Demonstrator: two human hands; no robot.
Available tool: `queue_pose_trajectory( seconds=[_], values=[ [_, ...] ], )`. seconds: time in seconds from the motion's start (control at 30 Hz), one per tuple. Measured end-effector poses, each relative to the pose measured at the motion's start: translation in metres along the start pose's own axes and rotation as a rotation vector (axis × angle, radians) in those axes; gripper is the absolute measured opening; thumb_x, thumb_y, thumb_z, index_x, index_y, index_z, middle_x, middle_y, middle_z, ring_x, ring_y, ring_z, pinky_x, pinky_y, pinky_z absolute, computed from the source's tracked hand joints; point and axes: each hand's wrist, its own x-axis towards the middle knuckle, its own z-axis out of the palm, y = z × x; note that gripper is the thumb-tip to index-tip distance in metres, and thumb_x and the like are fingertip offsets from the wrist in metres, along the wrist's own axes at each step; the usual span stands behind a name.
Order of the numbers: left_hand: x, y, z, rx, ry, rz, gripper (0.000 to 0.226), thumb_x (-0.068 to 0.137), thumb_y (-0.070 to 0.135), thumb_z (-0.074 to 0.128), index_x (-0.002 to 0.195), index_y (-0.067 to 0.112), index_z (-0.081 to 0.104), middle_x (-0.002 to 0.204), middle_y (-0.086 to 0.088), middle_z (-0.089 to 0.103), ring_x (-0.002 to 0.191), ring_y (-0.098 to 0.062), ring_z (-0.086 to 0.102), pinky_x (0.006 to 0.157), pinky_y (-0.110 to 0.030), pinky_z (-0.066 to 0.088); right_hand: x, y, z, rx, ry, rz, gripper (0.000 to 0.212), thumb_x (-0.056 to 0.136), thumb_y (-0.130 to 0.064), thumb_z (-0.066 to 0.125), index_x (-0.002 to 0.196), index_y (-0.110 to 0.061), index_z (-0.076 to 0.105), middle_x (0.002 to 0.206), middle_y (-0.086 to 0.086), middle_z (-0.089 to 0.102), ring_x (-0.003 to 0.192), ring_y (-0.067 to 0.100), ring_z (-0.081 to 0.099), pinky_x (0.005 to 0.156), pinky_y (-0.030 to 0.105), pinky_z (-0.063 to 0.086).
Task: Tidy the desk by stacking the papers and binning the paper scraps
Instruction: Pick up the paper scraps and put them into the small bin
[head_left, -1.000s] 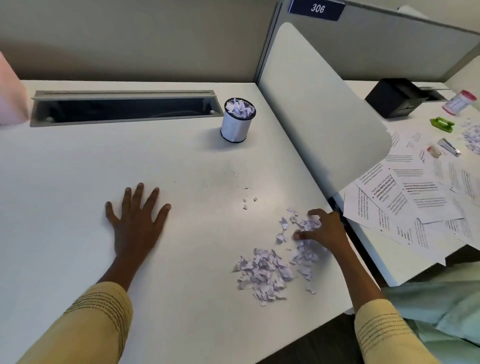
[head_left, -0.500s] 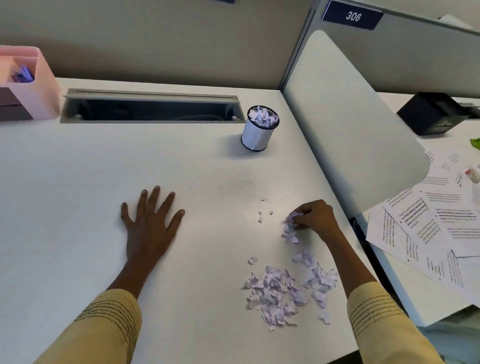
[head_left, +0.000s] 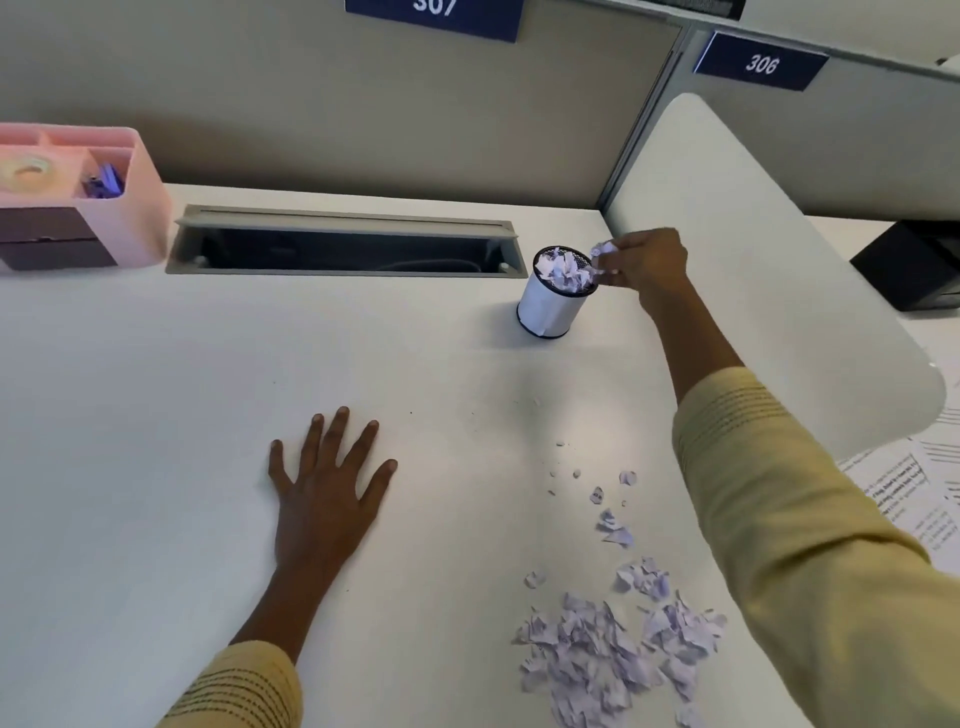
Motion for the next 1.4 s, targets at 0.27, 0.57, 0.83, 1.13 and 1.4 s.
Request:
queue_pose_trajectory(
  seconds=[0.27,0.57,0.83,1.13,1.4],
  values=[
    [0.000,0.000,-0.002,0.003,-0.012,0.013,0.062,0.091,0.058,0.023,0.141,0.029,0.045,0.152,-0.005,0.036,0.141,-0.027,0.032,0.111,-0.061,0.013,-0.001,-0.015,0.009,-0.276,-0.089,0.038,0.021,0.077,0.006,0.068,0.098,0.008,0.066,0.095,0.026,0.066,0.081,0.034,0.066,0.081,0.045,0.056],
    [0.001,-0.001,-0.001,-0.026,-0.005,0.017,0.063,0.090,0.060,0.023,0.139,0.028,0.048,0.151,-0.006,0.038,0.141,-0.029,0.031,0.110,-0.060,0.011,-0.130,0.059,-0.073,-0.476,-0.306,0.179,0.032,0.067,-0.018,0.084,0.096,-0.016,0.071,0.090,0.011,0.068,0.080,0.017,0.061,0.064,0.026,0.051],
    [-0.001,-0.002,0.001,-0.057,0.010,0.007,0.064,0.089,0.061,0.023,0.142,0.030,0.043,0.154,-0.004,0.033,0.144,-0.026,0.023,0.112,-0.057,0.004,-0.240,0.157,-0.110,-1.024,-0.414,0.448,0.101,0.029,-0.057,0.090,0.112,-0.040,0.037,0.109,0.003,0.037,0.099,0.024,0.049,0.080,0.038,0.053],
    [0.000,-0.001,0.002,-0.065,0.015,-0.004,0.064,0.088,0.062,0.024,0.141,0.032,0.043,0.154,-0.002,0.033,0.144,-0.025,0.023,0.112,-0.057,0.005,-0.239,0.161,-0.067,-0.754,-0.311,0.256,0.077,0.053,-0.014,0.091,0.111,-0.034,0.045,0.108,0.006,0.034,0.079,0.023,0.057,0.055,0.026,0.057],
    [0.000,-0.002,0.002,-0.038,0.003,0.000,0.062,0.089,0.061,0.025,0.141,0.031,0.043,0.153,-0.003,0.034,0.144,-0.026,0.024,0.112,-0.058,0.008,-0.200,0.151,-0.034,-0.634,-0.284,0.154,0.021,0.061,-0.005,0.083,0.073,-0.018,0.072,0.090,0.009,0.064,0.065,0.019,0.064,0.052,0.021,0.055]
  ],
)
